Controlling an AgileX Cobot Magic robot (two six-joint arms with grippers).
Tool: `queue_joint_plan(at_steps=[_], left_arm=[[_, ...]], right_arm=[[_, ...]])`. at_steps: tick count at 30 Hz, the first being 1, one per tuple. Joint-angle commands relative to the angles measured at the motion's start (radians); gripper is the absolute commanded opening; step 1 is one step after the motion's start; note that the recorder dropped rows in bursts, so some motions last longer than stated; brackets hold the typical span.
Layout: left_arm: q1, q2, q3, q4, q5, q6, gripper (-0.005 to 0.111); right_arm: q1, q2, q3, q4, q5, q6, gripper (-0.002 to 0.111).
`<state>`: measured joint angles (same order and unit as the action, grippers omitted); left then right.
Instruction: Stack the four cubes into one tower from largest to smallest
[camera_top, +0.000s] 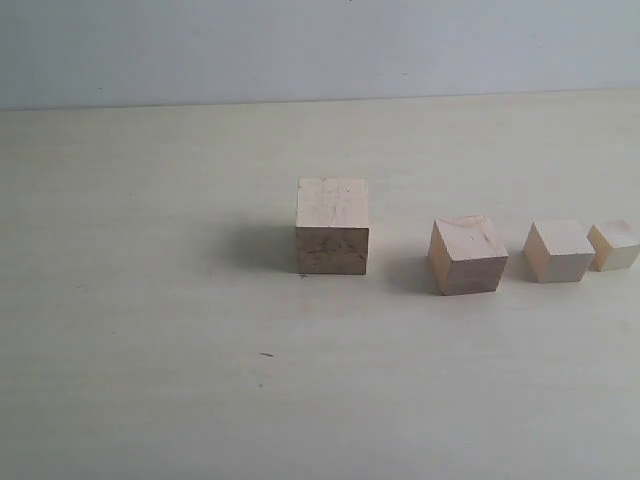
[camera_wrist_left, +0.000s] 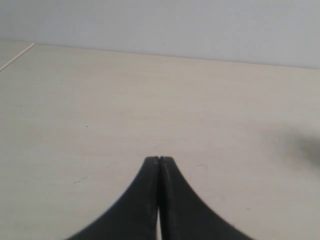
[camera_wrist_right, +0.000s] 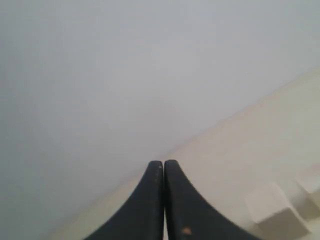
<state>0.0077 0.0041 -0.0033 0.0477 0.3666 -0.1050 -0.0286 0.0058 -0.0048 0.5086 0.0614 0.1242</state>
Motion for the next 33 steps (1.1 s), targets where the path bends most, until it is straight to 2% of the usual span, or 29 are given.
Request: queue_joint_plan(at_steps=[1,4,5,6,9,13,16,17,19,21,22,24,29,33], left_arm=[[0.005,-0.004,0.003,-0.006,-0.012,0.001,0.000],[0.005,-0.004,0.003,-0.006,-0.012,0.001,0.000],[0.005,-0.004,0.003,-0.006,-0.012,0.001,0.000],[0.005,-0.004,0.003,-0.006,-0.012,0.001,0.000],[0.005,-0.004,0.003,-0.006,-0.012,0.001,0.000],[0.005,-0.004,0.003,-0.006,-0.012,0.001,0.000],[0.005,-0.004,0.003,-0.006,-0.012,-0.004,0.000],[0.005,-0.004,0.003,-0.006,-0.012,-0.004,0.000],[0.005,-0.004,0.003,-0.006,-0.012,-0.004,0.000],[0.005,-0.004,0.003,-0.006,-0.012,-0.004,0.000],[0.005,-0.004,0.003,-0.006,-0.012,-0.004,0.000],[0.005,-0.004,0.003,-0.006,-0.012,-0.004,0.000],[0.005,-0.004,0.003,-0.006,-0.012,0.000,0.000],[0.005,-0.004,0.003,-0.006,-0.012,-0.003,0.000]], right_arm=[[-0.006,-0.006,0.005,0.199,-0.255,0.064,0.000],[-0.006,-0.006,-0.002,0.190,-0.605,0.206,0.000],[-0.006,-0.006,-0.045,0.174,-0.758,0.287,0.000],[-0.006,0.001,-0.085,0.159,-0.835,0.334,0.000],[-0.006,0.106,-0.302,0.069,-0.909,0.369,0.000],[-0.006,0.317,-0.615,-0.402,-0.868,0.327,0.000],[-0.006,0.489,-0.830,-0.884,-0.663,0.122,0.000],[-0.006,0.541,-0.882,-1.030,-0.536,0.096,0.000],[-0.006,0.638,-0.937,-1.185,-0.297,0.165,0.000],[-0.006,0.732,-0.954,-1.179,-0.013,0.227,0.000],[-0.006,0.847,-0.952,-1.184,0.262,0.212,0.000],[-0.006,0.964,-0.949,-1.195,0.455,0.199,0.000],[-0.006,1.250,-0.949,-1.087,0.732,0.186,0.000],[-0.006,1.358,-0.960,-0.795,0.926,0.005,0.000]])
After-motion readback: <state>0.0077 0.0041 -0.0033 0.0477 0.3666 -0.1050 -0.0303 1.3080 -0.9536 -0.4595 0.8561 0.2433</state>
